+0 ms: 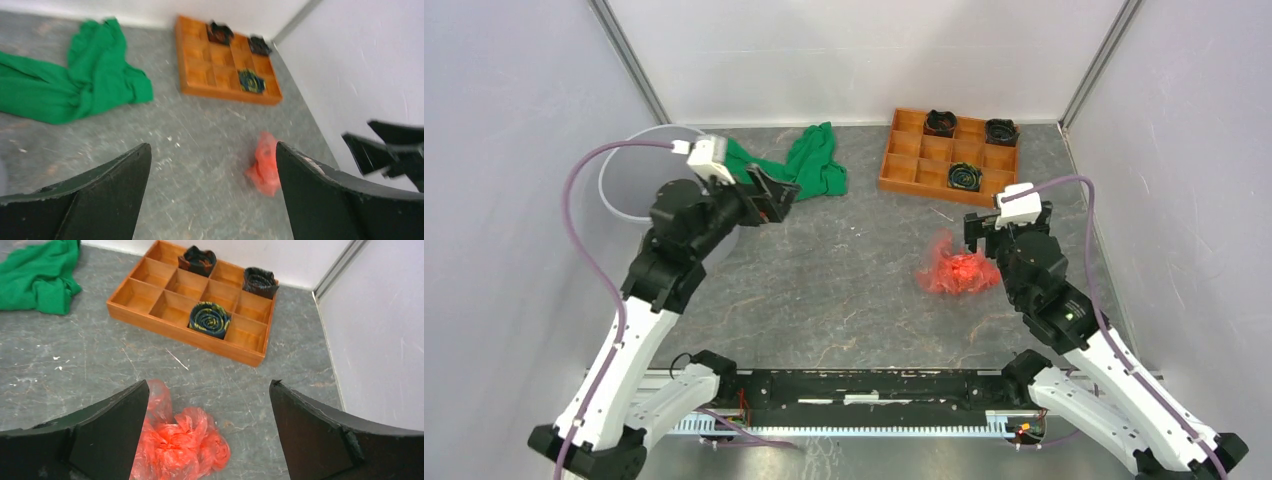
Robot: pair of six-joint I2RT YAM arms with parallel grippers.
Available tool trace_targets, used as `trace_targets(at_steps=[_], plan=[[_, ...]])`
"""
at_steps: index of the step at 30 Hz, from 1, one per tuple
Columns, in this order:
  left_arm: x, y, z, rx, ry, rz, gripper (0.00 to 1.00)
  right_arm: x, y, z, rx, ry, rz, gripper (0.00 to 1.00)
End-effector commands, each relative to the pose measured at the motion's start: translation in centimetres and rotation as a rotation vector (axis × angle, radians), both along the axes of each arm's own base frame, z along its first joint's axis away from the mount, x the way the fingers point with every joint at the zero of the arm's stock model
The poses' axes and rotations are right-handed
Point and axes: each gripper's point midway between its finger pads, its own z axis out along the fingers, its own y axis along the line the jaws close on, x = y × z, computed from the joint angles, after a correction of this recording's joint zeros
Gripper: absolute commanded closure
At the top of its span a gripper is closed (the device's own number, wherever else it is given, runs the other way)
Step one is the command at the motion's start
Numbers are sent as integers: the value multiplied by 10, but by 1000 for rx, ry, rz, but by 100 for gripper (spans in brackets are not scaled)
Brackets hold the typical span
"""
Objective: Put the trash bags into the trash bin
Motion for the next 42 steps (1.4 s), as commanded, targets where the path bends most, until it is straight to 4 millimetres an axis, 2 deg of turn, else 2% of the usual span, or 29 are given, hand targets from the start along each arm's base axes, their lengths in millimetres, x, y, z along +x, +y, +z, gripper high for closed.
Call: trace_targets(at_steps=[1,4,8,12,17,21,26,31,33,36,39,41,42], plan=[[-1,-36,-16,21,-27,-105,0,10,0,-13,50,0,-29,2],[-10,-58,-41,28,12,-173,0,15,3,-31,56,34,-25,2],[-27,-76,-71,14,51,-249,0,21,14,-55,82,72,8,2],[-42,-83,-97,1,84,-288,0,29,25,-75,125,124,20,2],[-52,-83,-122,2,120,-300,0,37,42,-111,205,316,-23,2],[-55,-84,-132,7,138,-311,0,40,65,-133,273,423,3,2],[-56,-85,-136,3,143,-314,0,39,82,-145,240,452,7,2],[-57,-86,-136,1,142,-319,0,31,95,-140,98,417,-17,2],[-56,-86,-136,2,141,-321,0,23,107,-136,45,389,-1,2],[-56,-88,-137,10,147,-332,0,13,119,-140,-51,394,-1,2],[-56,-89,-140,16,152,-334,0,7,110,-151,-239,385,-91,2],[-56,-86,-142,20,155,-324,0,5,85,-153,-377,360,-221,2],[-57,-85,-142,22,155,-322,0,5,80,-158,-431,363,-244,7]])
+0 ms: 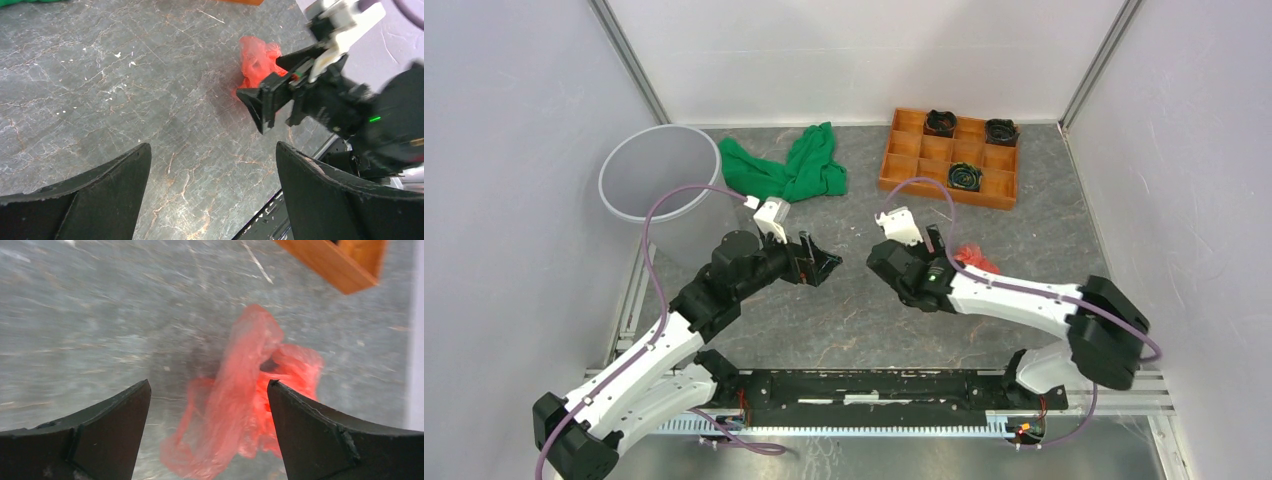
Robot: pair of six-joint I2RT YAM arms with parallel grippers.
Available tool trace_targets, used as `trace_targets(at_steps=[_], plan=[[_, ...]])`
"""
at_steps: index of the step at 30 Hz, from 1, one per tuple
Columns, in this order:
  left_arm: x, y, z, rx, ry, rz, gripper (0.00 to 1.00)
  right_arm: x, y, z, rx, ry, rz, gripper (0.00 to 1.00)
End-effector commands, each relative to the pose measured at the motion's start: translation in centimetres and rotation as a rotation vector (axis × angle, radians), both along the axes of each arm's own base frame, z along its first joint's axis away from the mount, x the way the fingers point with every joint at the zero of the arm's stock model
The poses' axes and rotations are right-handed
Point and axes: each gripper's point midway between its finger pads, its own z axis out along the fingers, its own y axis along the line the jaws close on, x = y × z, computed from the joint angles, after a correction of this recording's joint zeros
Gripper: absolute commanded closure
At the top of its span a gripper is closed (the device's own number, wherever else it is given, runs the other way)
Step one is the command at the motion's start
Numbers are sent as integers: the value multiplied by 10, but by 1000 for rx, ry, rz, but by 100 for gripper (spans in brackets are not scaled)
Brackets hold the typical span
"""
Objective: Put the trash bags into the trash bin
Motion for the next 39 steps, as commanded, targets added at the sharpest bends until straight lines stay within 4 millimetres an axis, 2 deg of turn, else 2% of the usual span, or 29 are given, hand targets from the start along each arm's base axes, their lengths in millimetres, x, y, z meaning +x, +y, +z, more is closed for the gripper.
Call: trace_targets(at_steps=[1,3,6,8,10,11,13,14,15,16,18,21,22,23,25,27,30,32,34,36,39], plan=[[-1,-2,9,-38,-16,2,0,2,-53,2,-343,-87,-184,10],[-1,1,9,-30,-19,11,0,2,-58,-4,-398,-91,-199,12],[-3,6,9,-7,-18,21,0,3,-59,-8,-418,-91,-206,22],[-4,9,11,3,-22,29,0,4,-53,-9,-388,-83,-186,37],[-5,12,11,7,-23,35,0,7,-45,-10,-336,-76,-158,55],[-6,14,12,7,-26,40,0,8,-41,-9,-307,-74,-139,72],[-7,16,13,5,-29,48,0,11,-23,-4,-228,-67,-64,95],[-8,17,15,2,-32,51,0,13,-10,3,-171,-69,-10,100],[-9,18,15,0,-31,52,0,11,4,5,-124,-49,81,100],[-9,19,18,-4,-36,57,0,11,21,18,-55,-70,164,100],[-9,22,24,-9,-43,71,0,-1,61,47,120,-93,389,100],[-9,28,42,-42,-73,106,0,-36,106,119,403,-220,713,100],[-11,30,48,-57,-81,110,0,-48,111,143,469,-274,788,100],[-10,34,55,-72,-95,133,0,-57,113,157,505,-307,848,100],[-12,40,67,-110,-114,159,0,-64,107,170,531,-367,872,100],[-16,45,77,-151,-131,182,0,-55,93,149,518,-356,801,100],[-18,51,79,-179,-130,207,0,-36,71,83,509,-221,667,100],[-17,50,70,-167,-108,213,0,-25,50,38,517,-135,543,100],[-14,47,56,-141,-67,211,0,-19,33,2,561,-35,441,100],[-13,39,41,-116,-16,187,0,-25,34,-14,646,38,454,100],[-13,20,16,-68,75,110,3,-35,43,-16,704,66,504,100]])
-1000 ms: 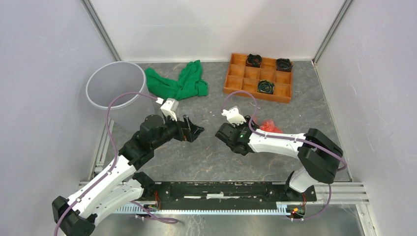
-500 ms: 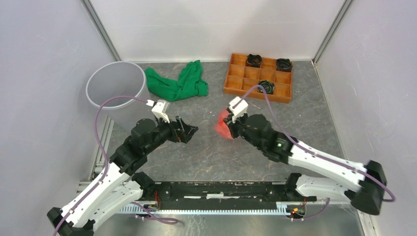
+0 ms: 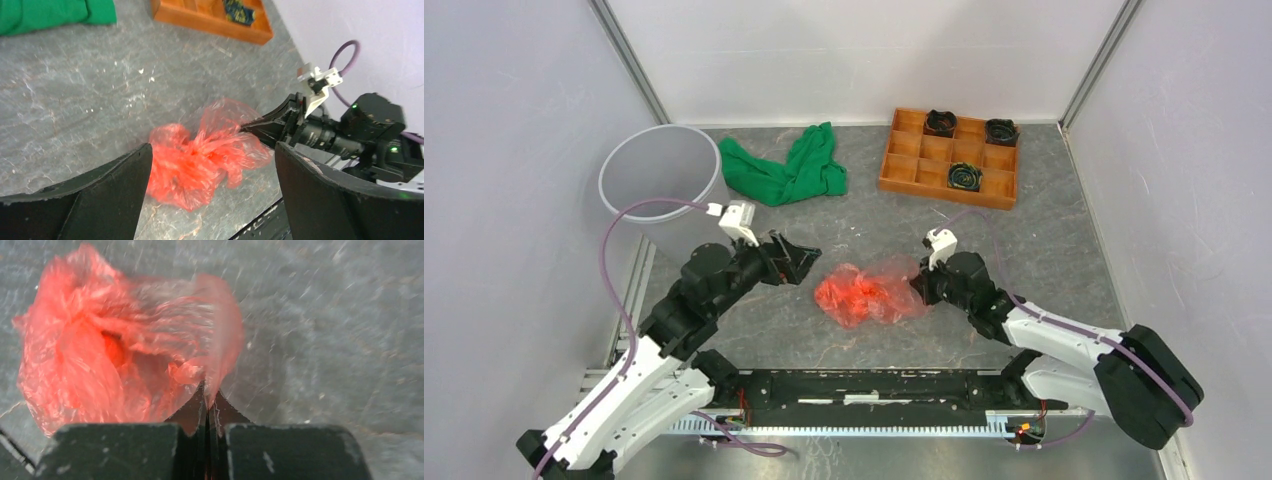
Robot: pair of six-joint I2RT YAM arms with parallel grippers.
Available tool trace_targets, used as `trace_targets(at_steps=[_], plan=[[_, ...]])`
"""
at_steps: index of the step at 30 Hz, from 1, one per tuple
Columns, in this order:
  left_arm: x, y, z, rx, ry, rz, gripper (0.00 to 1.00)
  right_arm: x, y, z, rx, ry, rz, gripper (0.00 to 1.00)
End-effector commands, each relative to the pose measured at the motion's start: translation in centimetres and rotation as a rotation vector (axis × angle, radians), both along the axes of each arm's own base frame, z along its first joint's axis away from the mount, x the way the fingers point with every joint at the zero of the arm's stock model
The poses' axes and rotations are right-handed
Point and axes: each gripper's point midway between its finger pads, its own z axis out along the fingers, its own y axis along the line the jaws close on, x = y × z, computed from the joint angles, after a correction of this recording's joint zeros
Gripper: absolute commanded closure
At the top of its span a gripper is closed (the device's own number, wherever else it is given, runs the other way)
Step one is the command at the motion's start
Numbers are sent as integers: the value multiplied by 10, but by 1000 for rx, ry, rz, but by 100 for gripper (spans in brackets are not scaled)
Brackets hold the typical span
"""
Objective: Put the trash bags into the trash bin
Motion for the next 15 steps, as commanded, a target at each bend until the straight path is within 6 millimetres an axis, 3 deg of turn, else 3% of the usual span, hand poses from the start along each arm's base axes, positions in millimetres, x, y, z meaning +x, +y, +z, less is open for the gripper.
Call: trace_targets(at_steps=[1,4,10,15], plan=[[-2,-27,-36,25,159,-98,5,-6,33,37,221,-10,93,100],[-2,-44,-51,34,219,-174,10,-5,33,50,220,-57,112,100],[5,-76,-54,-24,221,-272,11,-4,33,89,241,-206,160,100],[21,-90,-53,29,203,-295,9,-20,48,113,284,-285,311,100]])
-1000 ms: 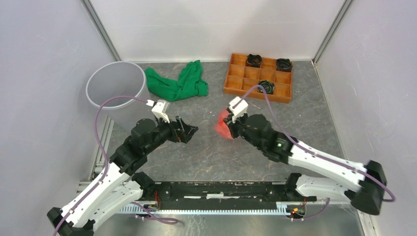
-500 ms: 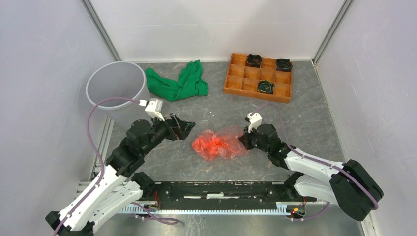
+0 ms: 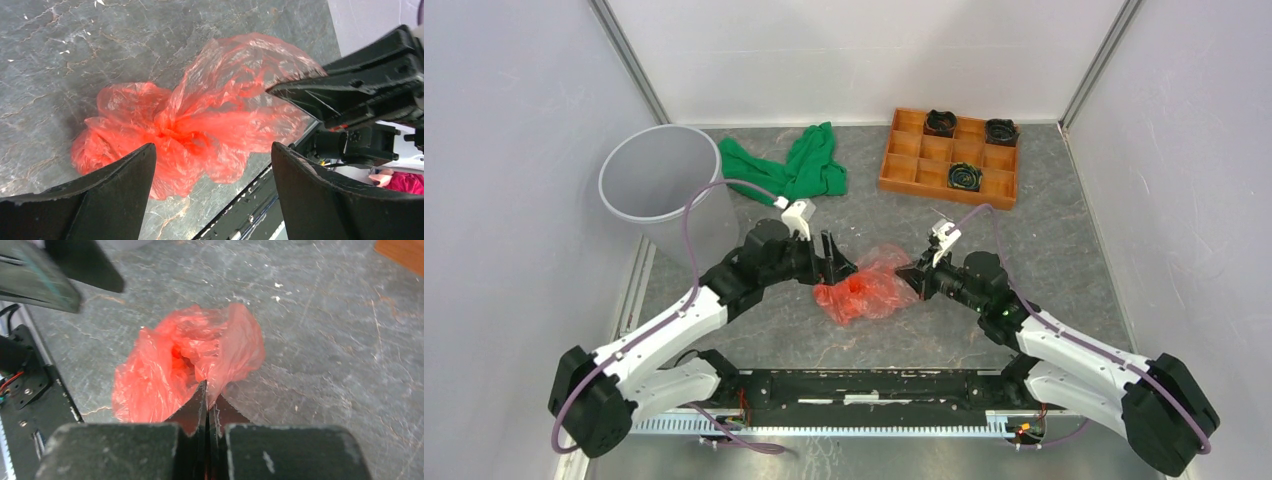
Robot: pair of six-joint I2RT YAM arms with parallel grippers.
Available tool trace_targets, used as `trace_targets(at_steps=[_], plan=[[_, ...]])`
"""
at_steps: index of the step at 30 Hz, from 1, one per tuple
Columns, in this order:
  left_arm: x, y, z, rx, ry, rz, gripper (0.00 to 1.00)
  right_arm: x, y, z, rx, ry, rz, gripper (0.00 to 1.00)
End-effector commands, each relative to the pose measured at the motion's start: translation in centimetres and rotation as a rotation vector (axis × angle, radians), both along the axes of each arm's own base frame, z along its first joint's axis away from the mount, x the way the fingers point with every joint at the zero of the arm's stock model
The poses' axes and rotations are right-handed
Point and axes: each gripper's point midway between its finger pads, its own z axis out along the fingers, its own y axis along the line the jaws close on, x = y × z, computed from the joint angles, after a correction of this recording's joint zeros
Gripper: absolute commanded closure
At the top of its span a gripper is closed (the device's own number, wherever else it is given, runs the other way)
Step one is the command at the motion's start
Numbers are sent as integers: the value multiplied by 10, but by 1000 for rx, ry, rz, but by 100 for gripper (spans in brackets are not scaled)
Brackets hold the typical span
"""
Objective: Put the trash bags into the trash bin
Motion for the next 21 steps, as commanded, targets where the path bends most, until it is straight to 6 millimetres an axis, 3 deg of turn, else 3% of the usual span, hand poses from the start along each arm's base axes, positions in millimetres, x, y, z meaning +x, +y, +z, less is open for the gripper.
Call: trace_targets(at_steps=[1,3,8,15,21], plan=[[16,-23,37,-67,-89,-52,6,-8,21,54,85,-170,151,100],[18,-28,41,-59,-109,-84,1,-11,23,66,97,-204,179,100],[11,-44,55,-88,-183,-225,0,-25,38,95,95,-283,333,100],[3,-36,67,-83,-237,-240,1,-32,50,130,139,-351,423,99],[-7,-31,65,-129,-225,-225,17,-43,58,140,194,-334,504,99]])
